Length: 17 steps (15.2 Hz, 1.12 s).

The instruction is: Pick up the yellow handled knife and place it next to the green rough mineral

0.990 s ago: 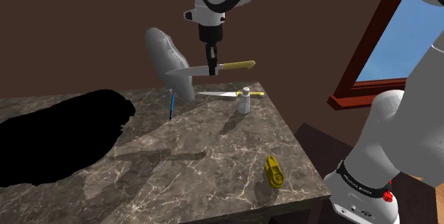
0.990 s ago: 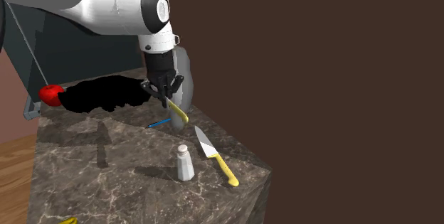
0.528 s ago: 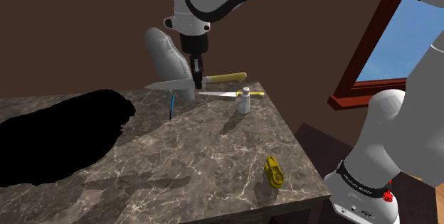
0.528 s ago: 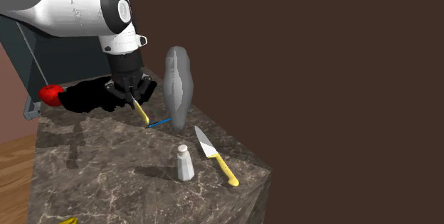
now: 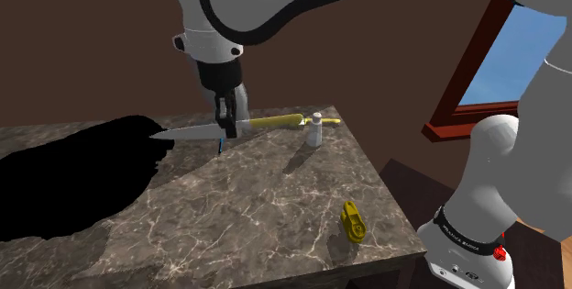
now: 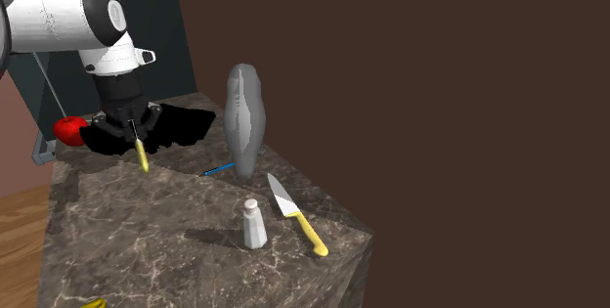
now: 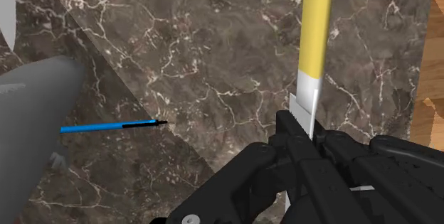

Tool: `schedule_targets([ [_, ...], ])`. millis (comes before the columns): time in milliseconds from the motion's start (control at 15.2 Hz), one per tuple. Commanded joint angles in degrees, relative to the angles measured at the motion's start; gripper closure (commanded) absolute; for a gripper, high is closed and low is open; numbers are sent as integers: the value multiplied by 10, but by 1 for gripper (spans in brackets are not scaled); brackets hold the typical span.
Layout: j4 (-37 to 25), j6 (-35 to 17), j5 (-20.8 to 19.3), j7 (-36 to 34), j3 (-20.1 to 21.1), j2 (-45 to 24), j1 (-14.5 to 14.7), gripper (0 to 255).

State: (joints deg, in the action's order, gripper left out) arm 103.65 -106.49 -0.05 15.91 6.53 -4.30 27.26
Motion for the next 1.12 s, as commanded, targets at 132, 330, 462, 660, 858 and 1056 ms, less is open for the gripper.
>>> schedule_targets([
  [132, -43, 11, -6, -58, 25, -32, 31, 255],
  [330, -81, 20, -12, -97, 40, -62, 54, 255],
  [462, -111, 28, -18, -122, 49, -84, 70, 255],
  [660, -164, 43, -28, -159, 62, -123, 95, 255],
  [858, -143, 20, -28, -160, 61, -124, 95, 255],
  [1056, -123, -2, -29, -160, 60, -127, 95, 255],
])
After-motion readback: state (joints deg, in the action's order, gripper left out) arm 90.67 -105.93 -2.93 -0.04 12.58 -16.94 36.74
